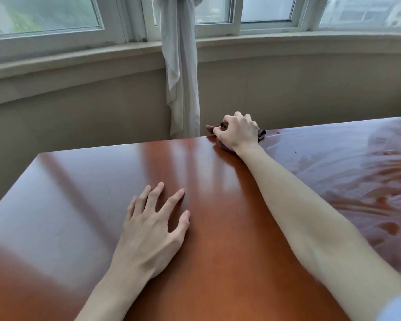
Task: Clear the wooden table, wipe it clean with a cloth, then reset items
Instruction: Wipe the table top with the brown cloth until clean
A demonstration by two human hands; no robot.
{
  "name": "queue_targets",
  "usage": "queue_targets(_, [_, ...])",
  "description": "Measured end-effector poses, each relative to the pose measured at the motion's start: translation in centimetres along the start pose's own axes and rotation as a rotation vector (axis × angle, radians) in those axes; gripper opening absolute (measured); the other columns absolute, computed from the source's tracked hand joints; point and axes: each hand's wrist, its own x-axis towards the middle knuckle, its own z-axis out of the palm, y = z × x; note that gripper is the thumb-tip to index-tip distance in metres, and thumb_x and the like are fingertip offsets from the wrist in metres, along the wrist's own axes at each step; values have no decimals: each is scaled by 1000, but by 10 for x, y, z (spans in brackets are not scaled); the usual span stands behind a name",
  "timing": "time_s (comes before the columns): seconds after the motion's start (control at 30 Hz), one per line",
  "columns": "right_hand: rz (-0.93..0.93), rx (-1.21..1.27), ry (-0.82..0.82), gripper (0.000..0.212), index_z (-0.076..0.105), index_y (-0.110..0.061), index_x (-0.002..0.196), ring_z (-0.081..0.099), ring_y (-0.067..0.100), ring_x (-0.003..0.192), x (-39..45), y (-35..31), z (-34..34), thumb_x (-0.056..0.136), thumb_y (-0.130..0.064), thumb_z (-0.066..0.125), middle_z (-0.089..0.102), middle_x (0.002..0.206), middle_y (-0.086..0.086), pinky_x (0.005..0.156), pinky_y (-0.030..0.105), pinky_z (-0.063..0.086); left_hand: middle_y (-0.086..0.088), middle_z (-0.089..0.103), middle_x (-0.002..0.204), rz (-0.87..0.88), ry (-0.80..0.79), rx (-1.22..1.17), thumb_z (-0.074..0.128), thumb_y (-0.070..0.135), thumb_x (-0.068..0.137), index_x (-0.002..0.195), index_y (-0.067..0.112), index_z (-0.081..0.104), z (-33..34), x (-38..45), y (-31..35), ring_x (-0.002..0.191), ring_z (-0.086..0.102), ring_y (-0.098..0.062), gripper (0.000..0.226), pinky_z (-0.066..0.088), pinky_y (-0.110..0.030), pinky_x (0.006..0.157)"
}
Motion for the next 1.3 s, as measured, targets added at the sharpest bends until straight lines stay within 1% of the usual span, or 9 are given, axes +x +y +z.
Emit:
queue_targets(0.13, [-47, 4, -12, 35, 67, -23, 92, 55, 34, 105, -63, -1, -28, 87, -56, 58, 61, 103, 4, 82, 41, 40, 7, 16, 166, 1, -38, -12, 15, 72, 89, 153, 53, 24, -5, -2, 3, 154, 5, -16, 68, 5, -39, 125])
queue_targets(0.33, [-187, 70, -38, 38, 67, -25, 88, 55, 27, 92, -246, -6, -97, 81, -57, 48, 59, 93, -3, 84, 41, 49, -2, 18, 167, 20, -79, -20, 30, 62, 99, 155, 46, 27, -10, -6, 5, 154, 10, -26, 59, 6, -44, 125])
queue_targets(0.5, [-327, 114, 61, 22, 68, -27, 84, 55, 20, 89, -365, 3, -137, 80, -48, 61, 58, 91, -7, 83, 33, 48, -4, 16, 168, 20, -101, -22, 30, 61, 100, 156, 44, 26, -11, -6, 6, 155, 8, -27, 58, 6, -45, 126])
queue_targets(0.63, [-332, 88, 59, 27, 69, -29, 85, 56, 21, 88, -330, 5, -127, 79, -52, 57, 58, 89, -7, 77, 32, 47, -3, 18, 167, 20, -76, -21, 31, 60, 100, 155, 45, 28, -7, -5, 4, 154, 10, -26, 57, 6, -44, 125])
queue_targets(0.77, [-181, 43, 15, 39, 67, -26, 83, 58, 28, 89, -218, 2, -86, 78, -60, 49, 57, 88, -3, 76, 37, 47, -1, 23, 165, 31, -23, -40, 33, 61, 99, 153, 47, 33, -5, -5, 3, 153, 15, -25, 56, 10, -43, 125])
queue_targets(0.87, [-107, 32, -10, 37, 67, -25, 88, 56, 31, 101, -125, -2, -51, 83, -58, 54, 59, 98, 1, 77, 38, 41, 3, 26, 163, 17, -6, -45, 25, 67, 90, 150, 50, 35, -6, -5, 1, 151, 17, -22, 63, 13, -42, 124])
queue_targets(1.03, [-10, 20, -7, 42, 73, -26, 102, 56, 35, 109, -16, -5, -7, 85, -59, 54, 64, 110, 5, 90, 42, 43, 11, 26, 162, 7, 23, -22, 24, 70, 88, 149, 55, 33, 2, 0, -2, 152, 16, -15, 63, 17, -40, 124])
queue_targets(1.17, [-19, 2, -12, 38, 71, -23, 97, 55, 37, 107, -33, -8, -16, 86, -56, 54, 62, 108, 7, 88, 43, 42, 10, 27, 162, -3, -9, -7, 24, 70, 89, 149, 54, 33, 0, -1, 0, 152, 16, -16, 63, 16, -41, 124])
queue_targets(1.3, [-111, 33, -59, 36, 67, -22, 93, 55, 34, 104, -138, -7, -60, 86, -56, 56, 61, 104, 5, 84, 41, 41, 0, 26, 164, 22, -44, 62, 25, 62, 99, 153, 44, 34, -11, -1, 7, 154, 14, -23, 58, 13, -44, 125])
